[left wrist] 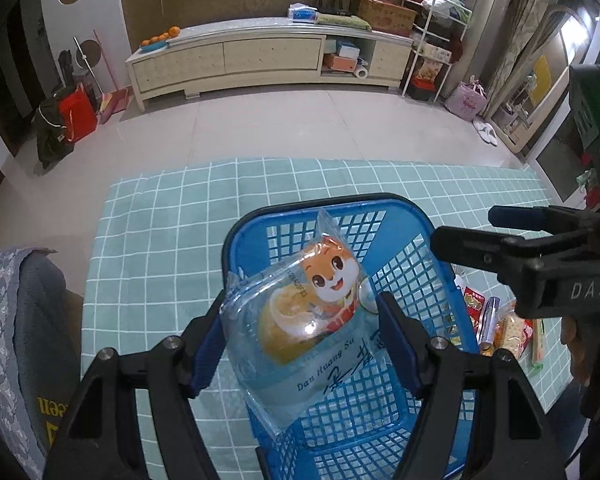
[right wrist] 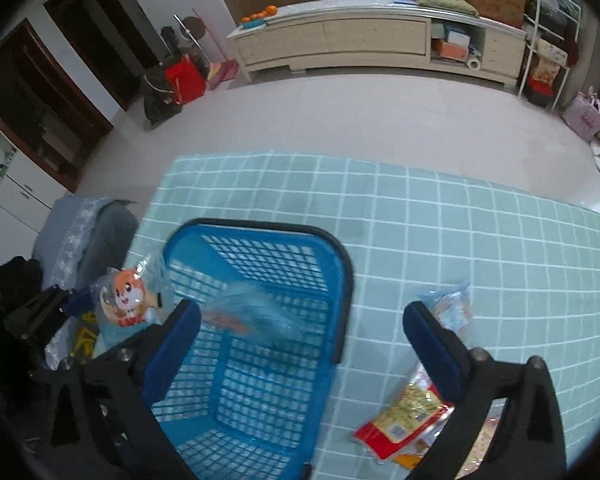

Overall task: Organize snacks
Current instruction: 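Lower the fox bread bag into the basket and open the right tool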

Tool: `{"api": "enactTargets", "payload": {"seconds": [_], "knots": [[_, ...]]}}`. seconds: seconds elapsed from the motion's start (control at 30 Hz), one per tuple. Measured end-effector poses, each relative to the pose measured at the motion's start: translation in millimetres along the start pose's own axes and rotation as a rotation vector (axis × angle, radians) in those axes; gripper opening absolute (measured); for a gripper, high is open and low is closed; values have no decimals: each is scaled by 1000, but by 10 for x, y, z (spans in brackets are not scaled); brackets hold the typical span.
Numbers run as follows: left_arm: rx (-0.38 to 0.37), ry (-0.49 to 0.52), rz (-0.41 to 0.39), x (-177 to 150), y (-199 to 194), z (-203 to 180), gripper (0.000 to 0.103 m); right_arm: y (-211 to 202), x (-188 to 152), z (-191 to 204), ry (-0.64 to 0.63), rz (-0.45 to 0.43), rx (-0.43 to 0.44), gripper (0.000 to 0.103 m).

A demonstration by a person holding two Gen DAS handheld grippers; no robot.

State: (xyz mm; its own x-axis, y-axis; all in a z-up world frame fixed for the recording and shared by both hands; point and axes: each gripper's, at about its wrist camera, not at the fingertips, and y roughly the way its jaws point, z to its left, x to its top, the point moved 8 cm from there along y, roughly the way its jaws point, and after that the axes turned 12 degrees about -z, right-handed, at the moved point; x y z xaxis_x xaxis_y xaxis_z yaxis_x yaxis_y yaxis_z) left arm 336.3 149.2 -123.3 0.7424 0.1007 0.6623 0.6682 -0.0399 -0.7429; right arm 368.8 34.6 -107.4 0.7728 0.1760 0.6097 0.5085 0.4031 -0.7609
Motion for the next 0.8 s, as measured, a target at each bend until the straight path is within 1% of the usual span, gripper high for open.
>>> {"api": "enactTargets", "payload": {"seconds": [0.17, 0.33, 0.6, 0.67, 0.8], "knots": [[-22, 1, 21, 2, 141, -37, 69, 90, -24, -102, 3, 22, -25, 103], [-50, 29, 33, 1, 258, -136, 69, 147, -60, -173, 18, 34, -30, 103], [-84, 64, 63, -14, 428, -319, 71, 197, -74, -327, 48, 33, -54, 103], [-82, 65, 70, -5, 462, -332, 73, 186, -68, -356, 47, 29, -59, 103], [-73, 52, 60, 41, 455, -309, 73, 151, -67, -396, 56, 24, -55, 103]]}}
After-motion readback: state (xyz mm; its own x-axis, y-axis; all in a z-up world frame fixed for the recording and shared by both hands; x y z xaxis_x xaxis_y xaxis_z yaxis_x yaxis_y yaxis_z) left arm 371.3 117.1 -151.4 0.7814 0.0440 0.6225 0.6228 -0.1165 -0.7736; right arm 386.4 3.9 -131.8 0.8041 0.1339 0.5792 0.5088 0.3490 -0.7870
